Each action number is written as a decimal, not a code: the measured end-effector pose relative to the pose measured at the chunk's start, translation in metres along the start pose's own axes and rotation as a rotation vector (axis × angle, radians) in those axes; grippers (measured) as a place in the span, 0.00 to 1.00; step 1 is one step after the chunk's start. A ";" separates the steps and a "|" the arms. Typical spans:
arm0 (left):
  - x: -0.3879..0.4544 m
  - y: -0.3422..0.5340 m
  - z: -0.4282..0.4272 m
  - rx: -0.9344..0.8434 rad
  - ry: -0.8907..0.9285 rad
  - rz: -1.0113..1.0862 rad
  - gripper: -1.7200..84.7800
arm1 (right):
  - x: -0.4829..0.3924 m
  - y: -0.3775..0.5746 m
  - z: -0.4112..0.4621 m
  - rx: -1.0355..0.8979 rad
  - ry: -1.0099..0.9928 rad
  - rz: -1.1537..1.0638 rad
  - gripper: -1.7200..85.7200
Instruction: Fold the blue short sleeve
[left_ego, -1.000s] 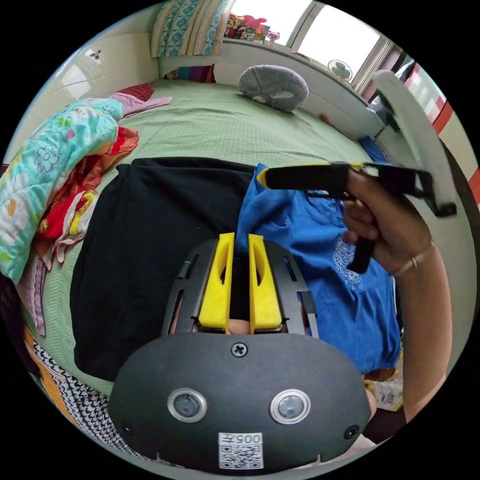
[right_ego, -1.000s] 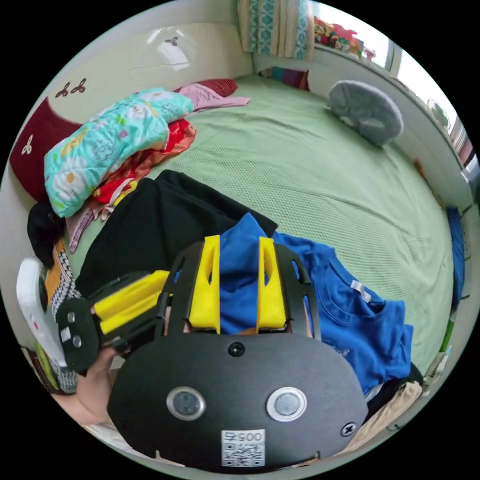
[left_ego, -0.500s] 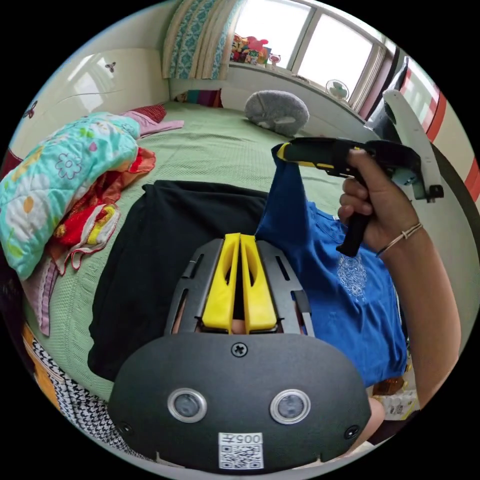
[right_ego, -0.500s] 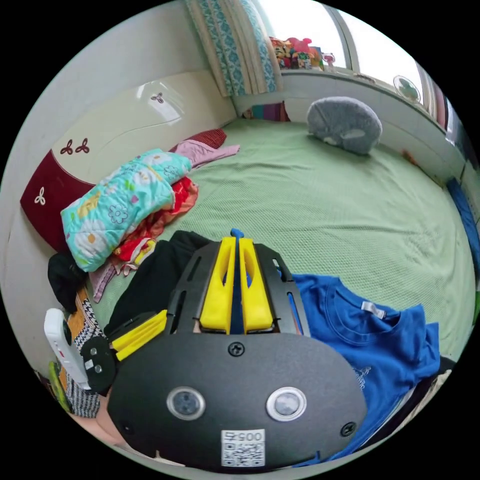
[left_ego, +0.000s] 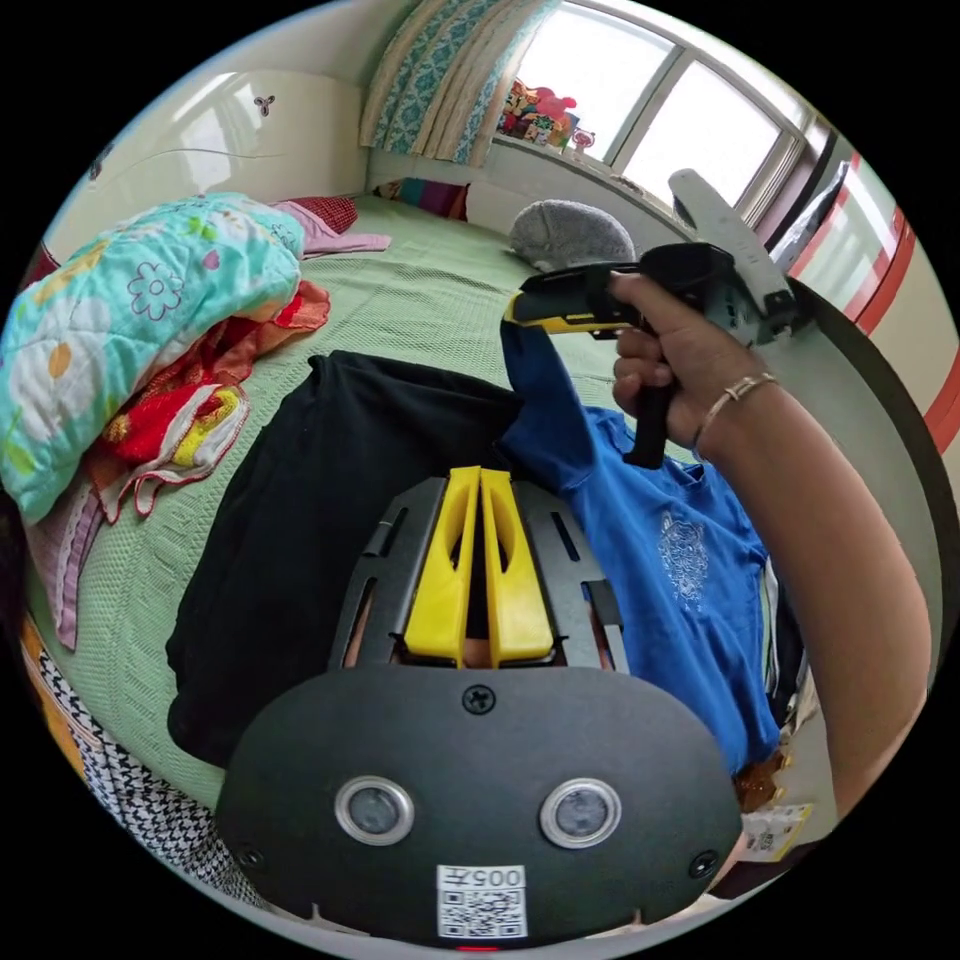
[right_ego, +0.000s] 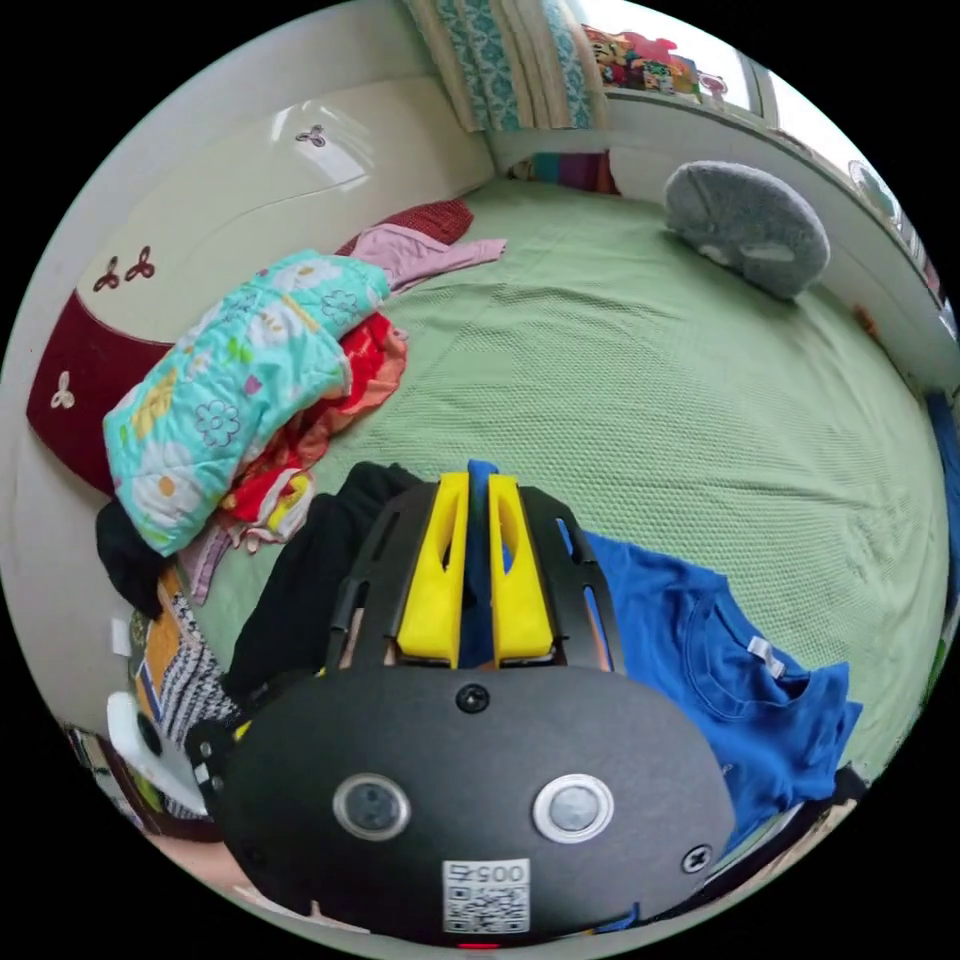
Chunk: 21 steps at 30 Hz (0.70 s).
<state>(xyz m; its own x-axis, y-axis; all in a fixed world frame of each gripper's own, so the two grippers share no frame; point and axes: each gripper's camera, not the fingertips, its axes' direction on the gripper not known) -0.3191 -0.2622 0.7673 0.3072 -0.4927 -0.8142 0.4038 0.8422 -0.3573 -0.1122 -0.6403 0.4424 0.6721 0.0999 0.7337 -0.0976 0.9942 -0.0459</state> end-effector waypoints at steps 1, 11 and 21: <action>0.000 0.001 -0.001 0.002 -0.012 0.008 0.01 | -0.003 0.008 -0.006 0.009 -0.037 -0.035 0.08; -0.010 0.014 -0.014 -0.009 0.015 -0.030 0.01 | -0.041 0.065 -0.055 0.108 0.000 -0.159 0.13; -0.005 0.026 -0.023 -0.023 -0.007 -0.039 0.01 | -0.108 0.127 -0.017 -0.010 0.189 -0.332 0.09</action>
<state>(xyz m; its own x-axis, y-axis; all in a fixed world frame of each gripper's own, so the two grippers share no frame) -0.3304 -0.2333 0.7513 0.2979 -0.5268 -0.7961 0.3959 0.8270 -0.3991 -0.1847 -0.5237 0.3462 0.7897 -0.2229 0.5715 0.1546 0.9739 0.1662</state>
